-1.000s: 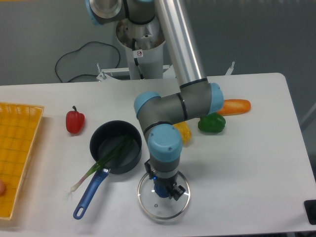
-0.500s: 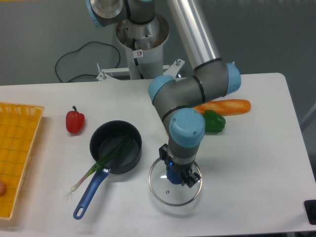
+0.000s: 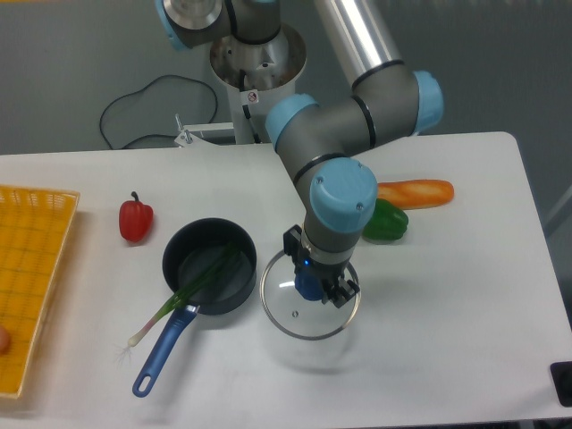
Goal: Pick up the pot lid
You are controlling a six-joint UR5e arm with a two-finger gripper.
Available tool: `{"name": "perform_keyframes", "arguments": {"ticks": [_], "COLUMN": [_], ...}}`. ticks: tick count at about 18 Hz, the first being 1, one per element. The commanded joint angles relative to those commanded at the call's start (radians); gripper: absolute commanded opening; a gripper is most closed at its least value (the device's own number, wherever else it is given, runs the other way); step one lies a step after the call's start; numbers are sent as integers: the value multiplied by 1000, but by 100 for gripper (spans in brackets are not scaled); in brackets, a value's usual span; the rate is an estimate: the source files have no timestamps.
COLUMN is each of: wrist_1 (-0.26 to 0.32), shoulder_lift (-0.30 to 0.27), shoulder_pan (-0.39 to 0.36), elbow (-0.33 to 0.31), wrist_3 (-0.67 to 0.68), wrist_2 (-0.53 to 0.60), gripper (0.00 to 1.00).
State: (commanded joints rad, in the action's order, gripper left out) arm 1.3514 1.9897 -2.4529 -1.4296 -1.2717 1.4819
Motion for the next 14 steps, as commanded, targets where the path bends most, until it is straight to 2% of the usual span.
{"name": "perform_keyframes", "arguments": {"ticks": [3,14], "wrist_1": [-3,2], "shoulder_lift": [-31,-48], "shoulder_pan": [14,23], "elbow": [-28,-45], "wrist_3": [0,6], "wrist_2": [-24,-31], "gripper": [55,55]}}
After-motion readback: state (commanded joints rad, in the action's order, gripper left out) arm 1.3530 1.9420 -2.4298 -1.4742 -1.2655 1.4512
